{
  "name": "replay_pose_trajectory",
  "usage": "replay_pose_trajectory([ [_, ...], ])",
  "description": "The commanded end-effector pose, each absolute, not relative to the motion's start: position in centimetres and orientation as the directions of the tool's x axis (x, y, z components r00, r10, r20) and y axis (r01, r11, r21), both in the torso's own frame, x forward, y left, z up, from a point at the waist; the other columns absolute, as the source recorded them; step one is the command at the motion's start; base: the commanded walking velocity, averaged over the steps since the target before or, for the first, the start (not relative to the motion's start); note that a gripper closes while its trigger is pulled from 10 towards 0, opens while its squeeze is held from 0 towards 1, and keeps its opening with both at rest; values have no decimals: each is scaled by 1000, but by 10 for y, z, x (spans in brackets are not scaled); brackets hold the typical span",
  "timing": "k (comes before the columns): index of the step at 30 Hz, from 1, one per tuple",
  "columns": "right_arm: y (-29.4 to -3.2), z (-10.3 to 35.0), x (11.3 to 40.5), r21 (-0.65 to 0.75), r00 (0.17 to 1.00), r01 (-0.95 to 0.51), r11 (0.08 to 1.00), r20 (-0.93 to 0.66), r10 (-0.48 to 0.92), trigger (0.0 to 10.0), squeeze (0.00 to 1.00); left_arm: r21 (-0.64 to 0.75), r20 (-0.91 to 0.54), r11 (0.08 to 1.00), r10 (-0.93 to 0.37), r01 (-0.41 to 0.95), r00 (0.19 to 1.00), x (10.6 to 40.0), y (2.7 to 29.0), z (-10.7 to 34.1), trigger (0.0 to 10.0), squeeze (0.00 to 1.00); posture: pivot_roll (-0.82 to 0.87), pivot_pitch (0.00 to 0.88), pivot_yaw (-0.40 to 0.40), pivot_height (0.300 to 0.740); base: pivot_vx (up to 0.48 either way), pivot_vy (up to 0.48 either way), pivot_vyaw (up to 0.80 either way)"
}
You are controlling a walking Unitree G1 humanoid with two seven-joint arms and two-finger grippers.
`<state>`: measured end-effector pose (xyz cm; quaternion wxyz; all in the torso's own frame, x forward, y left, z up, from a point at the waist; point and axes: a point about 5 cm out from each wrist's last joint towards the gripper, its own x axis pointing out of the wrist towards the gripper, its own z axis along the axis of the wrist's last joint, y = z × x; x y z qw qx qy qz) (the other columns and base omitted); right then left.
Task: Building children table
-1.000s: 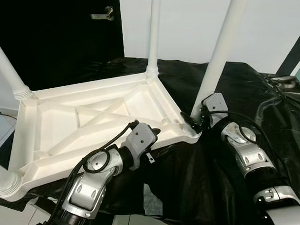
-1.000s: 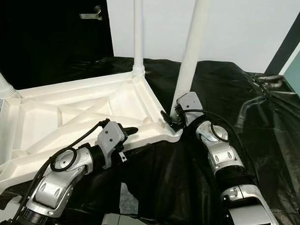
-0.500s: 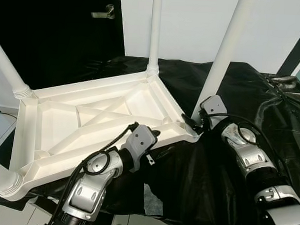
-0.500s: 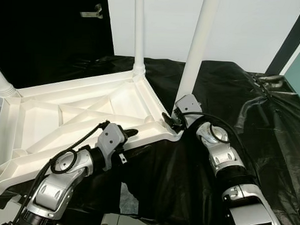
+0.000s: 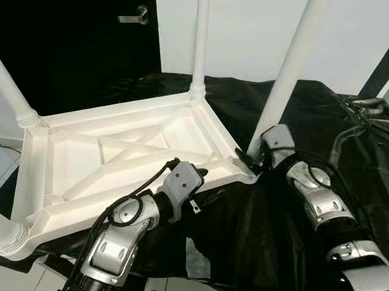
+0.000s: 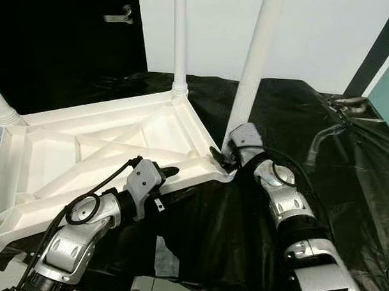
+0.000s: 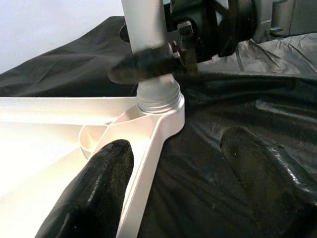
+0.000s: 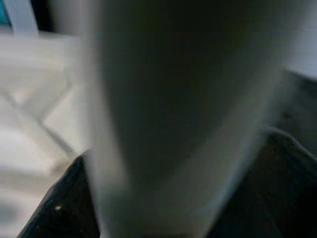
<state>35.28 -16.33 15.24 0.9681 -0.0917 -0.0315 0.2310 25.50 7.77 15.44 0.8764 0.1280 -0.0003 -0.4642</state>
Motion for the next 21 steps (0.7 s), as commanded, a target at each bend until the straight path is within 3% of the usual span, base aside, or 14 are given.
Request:
replay_pose_trajectory([
  [1, -167, 157, 353, -65, 896, -437, 897, 50, 440, 10000, 0, 241, -114, 580, -780, 779, 616, 257, 81, 155, 10000, 0, 71, 0, -20, 740, 0, 0, 0],
  [6, -164, 163, 352, 307, 898, -441, 843, 144, 417, 10000, 0, 249, -122, 567, -786, 785, 606, 259, 82, 156, 10000, 0, 63, 0, -1, 740, 0, 0, 0],
  [17, -162, 161, 346, 384, 887, -458, 802, 139, 440, 10000, 0, 257, -124, 550, -796, 794, 592, 260, 81, 157, 10000, 0, 57, 0, 15, 740, 0, 0, 0],
  [20, -161, 161, 344, 366, 879, -473, 801, 133, 458, 10000, 0, 258, -126, 548, -797, 796, 590, 260, 81, 157, 10000, 0, 59, 0, 15, 740, 0, 0, 0],
  [21, -160, 160, 343, 294, 868, -494, 818, 114, 483, 10000, 0, 258, -127, 548, -798, 796, 590, 260, 81, 157, 10000, 0, 60, 0, 13, 740, 0, 0, 0],
])
